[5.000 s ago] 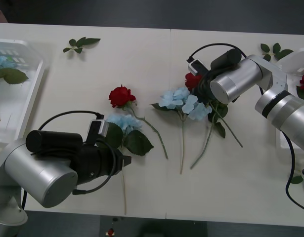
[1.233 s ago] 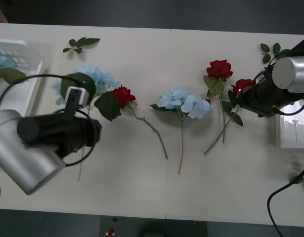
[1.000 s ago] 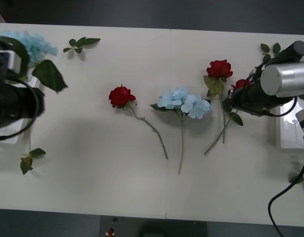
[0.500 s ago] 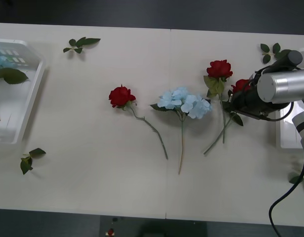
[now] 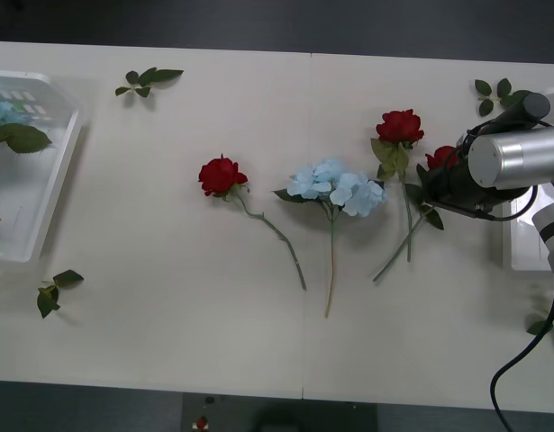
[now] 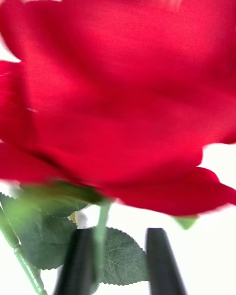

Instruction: Put the red flowers into the right box and the blue flowers into the left box

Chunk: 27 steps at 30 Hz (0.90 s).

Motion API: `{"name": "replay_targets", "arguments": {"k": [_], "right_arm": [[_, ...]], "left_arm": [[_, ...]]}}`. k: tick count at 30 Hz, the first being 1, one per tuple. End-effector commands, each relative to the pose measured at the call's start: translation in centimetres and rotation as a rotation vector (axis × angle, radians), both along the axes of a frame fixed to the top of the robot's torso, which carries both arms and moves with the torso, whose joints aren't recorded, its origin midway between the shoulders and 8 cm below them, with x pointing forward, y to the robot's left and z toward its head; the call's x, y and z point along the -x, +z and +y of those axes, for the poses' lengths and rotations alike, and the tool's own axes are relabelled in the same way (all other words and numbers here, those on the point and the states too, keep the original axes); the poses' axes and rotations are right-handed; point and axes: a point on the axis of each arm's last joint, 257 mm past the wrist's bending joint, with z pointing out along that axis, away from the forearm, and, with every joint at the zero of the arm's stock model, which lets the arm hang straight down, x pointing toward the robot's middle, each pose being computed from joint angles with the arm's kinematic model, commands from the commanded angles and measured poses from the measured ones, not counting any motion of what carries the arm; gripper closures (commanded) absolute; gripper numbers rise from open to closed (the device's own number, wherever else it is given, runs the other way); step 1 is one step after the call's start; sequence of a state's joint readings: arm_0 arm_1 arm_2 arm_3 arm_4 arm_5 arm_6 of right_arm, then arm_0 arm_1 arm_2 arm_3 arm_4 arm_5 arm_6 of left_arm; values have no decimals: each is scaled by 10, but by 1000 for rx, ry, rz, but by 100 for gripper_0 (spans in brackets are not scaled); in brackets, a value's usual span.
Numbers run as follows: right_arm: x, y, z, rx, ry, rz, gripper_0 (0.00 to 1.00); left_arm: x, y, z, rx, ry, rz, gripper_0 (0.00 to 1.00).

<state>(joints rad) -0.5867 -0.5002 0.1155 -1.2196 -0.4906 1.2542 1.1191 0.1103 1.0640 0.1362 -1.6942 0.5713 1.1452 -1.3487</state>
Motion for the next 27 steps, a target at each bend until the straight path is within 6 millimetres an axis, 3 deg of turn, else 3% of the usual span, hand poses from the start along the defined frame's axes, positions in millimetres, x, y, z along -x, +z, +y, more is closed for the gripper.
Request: {"name": "replay_targets", "arguments": {"k": [1, 2, 5, 7, 11, 15, 20, 27], "right_arm": [[-4, 5, 7, -24, -32, -18, 100], [-5, 6, 8, -23, -29, -20, 100], [-6, 10, 7, -22, -25, -25, 100], [-7, 25, 7, -16, -15, -40, 100], [-3, 56, -1, 13, -1, -52, 100], [5, 100, -18, 83, 13, -79, 100], [18, 151, -46, 133, -2, -115, 100], [28, 207, -90, 126, -36, -178, 100]], "left_arm": [[-12, 22, 8, -40, -22, -38, 68], [-13, 22, 7, -42, -27, -38, 46], [-16, 24, 5, -45, -40, -50, 17], [-23, 28, 3, -46, -54, -77, 0], [-29, 40, -4, -37, -70, -119, 0], [-27, 66, -34, 55, -110, -196, 0], [-21, 91, -96, 189, -181, -254, 0], [-35, 108, -176, 306, -227, -295, 0]]}}
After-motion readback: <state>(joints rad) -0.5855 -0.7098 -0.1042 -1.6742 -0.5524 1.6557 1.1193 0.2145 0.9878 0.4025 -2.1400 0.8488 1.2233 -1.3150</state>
